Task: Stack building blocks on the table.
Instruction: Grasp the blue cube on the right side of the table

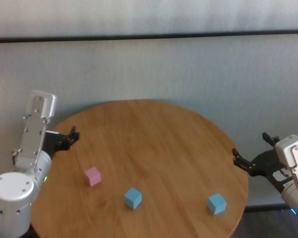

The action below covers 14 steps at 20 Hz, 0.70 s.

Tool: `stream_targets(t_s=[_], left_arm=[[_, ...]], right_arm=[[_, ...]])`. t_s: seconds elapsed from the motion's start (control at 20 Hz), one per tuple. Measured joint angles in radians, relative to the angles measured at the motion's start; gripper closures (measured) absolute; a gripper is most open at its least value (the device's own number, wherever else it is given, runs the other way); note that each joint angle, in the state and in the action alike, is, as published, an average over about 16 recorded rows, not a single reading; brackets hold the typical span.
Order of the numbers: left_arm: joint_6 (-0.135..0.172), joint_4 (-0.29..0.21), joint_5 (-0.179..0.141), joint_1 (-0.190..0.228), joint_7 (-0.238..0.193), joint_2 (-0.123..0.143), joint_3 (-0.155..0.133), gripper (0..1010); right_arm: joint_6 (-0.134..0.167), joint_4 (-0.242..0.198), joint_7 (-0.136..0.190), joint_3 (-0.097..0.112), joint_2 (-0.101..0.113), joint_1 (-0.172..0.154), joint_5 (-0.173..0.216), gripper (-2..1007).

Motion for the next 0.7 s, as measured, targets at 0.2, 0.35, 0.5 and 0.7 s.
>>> stream_targets(t_s=[0.2,0.35,0.5,0.7], left_arm=[[-0.043,-0.013,0.025,0.023,0.044,-0.006,-0.023,10],[-0.056,-0.018,0.035,0.031,0.056,-0.005,-0.027,10],[-0.057,-0.019,0.037,0.032,0.055,-0.005,-0.026,10],[-0.051,-0.017,0.034,0.028,0.051,-0.003,-0.021,10]], right_arm=[[0.002,-0.002,0.002,0.001,0.0,-0.001,0.002,1],[0.023,-0.017,0.01,0.006,-0.001,-0.008,0.019,1],[0.064,-0.043,0.022,0.014,-0.006,-0.019,0.049,1],[0.144,-0.088,0.043,0.026,-0.017,-0.035,0.101,0]])
